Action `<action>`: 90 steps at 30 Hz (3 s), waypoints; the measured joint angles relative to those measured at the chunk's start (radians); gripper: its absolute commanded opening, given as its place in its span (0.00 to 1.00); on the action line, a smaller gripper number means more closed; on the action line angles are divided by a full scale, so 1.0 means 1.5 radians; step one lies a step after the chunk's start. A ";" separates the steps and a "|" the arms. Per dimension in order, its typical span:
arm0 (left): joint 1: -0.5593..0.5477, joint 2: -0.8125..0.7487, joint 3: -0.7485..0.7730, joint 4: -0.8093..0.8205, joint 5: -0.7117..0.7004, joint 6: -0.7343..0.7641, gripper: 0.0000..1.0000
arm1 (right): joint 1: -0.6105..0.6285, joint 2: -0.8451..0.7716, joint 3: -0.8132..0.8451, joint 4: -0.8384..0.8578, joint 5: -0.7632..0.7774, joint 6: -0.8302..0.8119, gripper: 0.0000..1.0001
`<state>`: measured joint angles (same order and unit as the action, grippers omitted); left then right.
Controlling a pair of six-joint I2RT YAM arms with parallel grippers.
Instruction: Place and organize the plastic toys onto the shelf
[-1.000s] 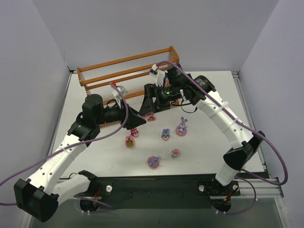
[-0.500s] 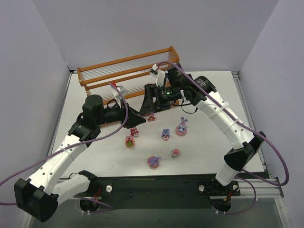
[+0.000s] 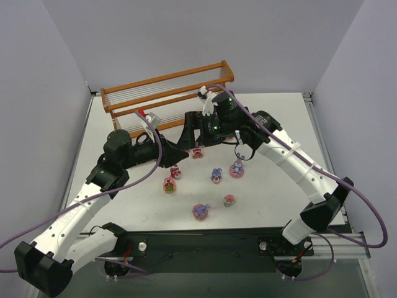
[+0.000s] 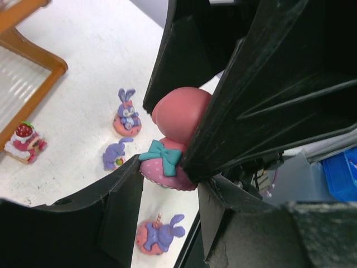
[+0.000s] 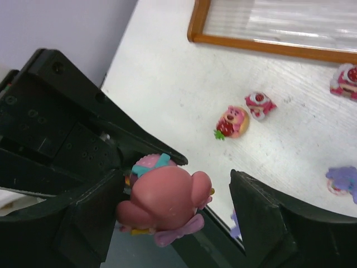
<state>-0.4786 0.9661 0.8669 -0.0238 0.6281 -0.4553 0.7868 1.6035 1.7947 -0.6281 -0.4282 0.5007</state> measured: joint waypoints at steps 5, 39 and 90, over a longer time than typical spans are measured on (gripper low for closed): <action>-0.005 -0.021 -0.006 0.028 -0.039 -0.034 0.00 | 0.010 -0.069 -0.111 0.129 0.042 0.043 0.80; -0.008 -0.052 -0.054 0.218 -0.208 -0.231 0.00 | 0.049 -0.185 -0.376 0.646 0.171 0.122 0.40; -0.007 -0.063 -0.071 0.223 -0.240 -0.212 0.00 | 0.052 -0.136 -0.345 0.675 0.188 0.140 0.66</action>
<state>-0.4892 0.8715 0.7601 0.3107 0.2684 -0.7738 0.8650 1.3991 1.2778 0.3847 -0.1455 0.7109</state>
